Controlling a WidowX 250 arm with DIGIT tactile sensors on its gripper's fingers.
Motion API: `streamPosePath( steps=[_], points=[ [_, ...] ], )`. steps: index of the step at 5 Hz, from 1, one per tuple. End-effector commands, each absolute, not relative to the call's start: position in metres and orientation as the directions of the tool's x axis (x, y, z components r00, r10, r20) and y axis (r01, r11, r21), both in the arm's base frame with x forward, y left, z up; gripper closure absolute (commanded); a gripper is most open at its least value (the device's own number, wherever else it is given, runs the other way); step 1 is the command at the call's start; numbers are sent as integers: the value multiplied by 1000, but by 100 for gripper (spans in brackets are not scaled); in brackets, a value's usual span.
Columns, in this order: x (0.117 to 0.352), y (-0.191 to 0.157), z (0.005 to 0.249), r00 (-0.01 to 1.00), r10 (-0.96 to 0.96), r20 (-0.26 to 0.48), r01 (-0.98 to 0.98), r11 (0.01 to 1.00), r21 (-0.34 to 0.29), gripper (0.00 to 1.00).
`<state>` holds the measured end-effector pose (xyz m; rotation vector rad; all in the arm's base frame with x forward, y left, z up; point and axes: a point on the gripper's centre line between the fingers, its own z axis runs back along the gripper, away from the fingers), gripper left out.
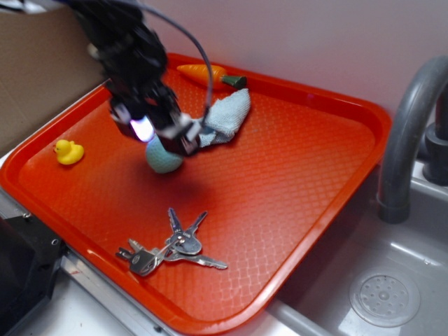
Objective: Grab the green ball.
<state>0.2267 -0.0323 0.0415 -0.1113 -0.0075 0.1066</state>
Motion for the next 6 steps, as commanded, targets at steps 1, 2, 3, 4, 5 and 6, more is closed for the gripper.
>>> streamPosePath(
  steps=[1,2,3,4,5,6],
  points=[
    [234,-43,27,999,31,-10,-31,999,-9,100],
    [225,-35,62,1000,-27,2,27,999,23,100],
    [204,-21,112,993,-75,95,73,997,21,100],
    [182,-7,160,978,-46,201,36,998,54,100],
    [174,-2,210,983,-34,183,29,999,29,100],
    [175,-2,232,985,-24,169,11,997,78,100]
  ],
)
